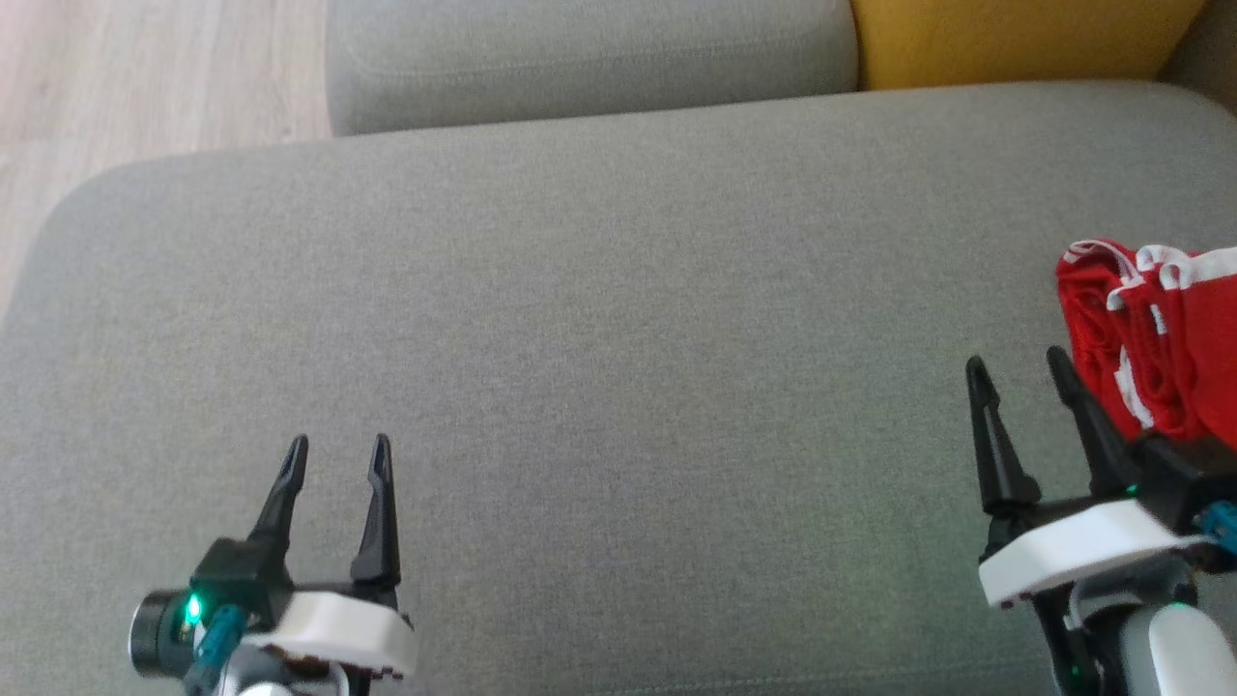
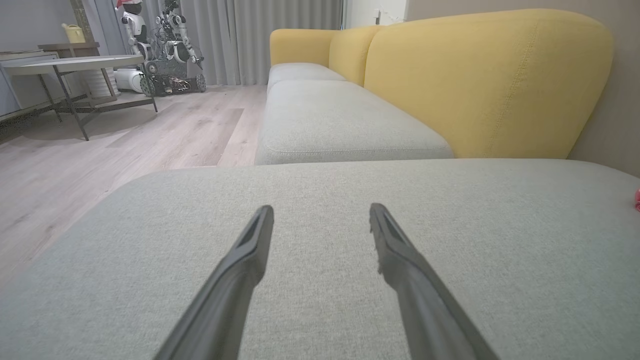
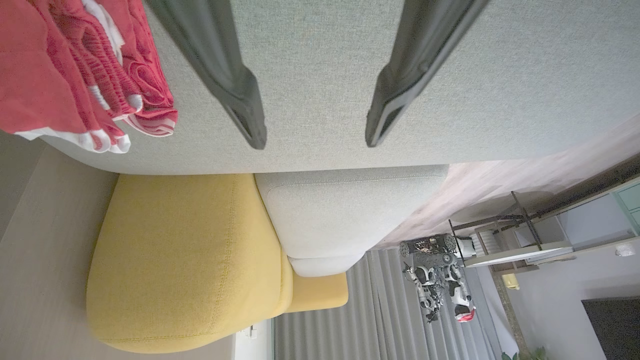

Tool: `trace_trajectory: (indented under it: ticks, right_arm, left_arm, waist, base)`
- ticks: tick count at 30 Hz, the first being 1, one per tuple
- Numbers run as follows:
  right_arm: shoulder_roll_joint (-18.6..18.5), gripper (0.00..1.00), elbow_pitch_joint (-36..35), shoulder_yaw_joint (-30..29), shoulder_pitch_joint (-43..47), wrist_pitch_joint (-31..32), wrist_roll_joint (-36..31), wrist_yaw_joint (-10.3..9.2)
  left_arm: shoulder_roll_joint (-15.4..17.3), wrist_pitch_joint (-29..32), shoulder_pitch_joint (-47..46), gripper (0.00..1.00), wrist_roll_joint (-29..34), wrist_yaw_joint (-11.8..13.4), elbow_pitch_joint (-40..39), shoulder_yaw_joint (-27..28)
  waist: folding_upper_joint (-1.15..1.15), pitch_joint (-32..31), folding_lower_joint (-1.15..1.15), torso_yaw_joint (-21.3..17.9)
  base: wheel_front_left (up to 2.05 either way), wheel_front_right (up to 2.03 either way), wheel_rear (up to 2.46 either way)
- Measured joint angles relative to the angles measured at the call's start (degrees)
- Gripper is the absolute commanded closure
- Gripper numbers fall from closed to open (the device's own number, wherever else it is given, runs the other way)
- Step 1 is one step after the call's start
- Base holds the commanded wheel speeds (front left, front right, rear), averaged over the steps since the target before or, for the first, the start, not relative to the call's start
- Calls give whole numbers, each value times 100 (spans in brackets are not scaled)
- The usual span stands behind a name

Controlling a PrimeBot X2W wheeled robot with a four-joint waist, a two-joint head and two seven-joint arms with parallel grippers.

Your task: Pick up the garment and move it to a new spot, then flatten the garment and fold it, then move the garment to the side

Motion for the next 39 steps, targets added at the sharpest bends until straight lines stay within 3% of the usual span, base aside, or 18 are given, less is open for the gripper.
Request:
trace_trajectory:
  ticks: [10, 39]
  right_arm:
    - [3, 0, -34, 126, 288, 14, -100, 0]
    - [54, 0, -87, 86, 395, 34, -148, 0]
  left_arm:
    - [47, 47, 226, 0, -16, 5, 44, -22]
    - [120, 46, 219, 0, -60, 48, 111, -190]
  waist:
    - [0, -269, 0, 27]
    - [0, -268, 0, 78]
  base:
    - [0, 0, 0]
    - [0, 0, 0]
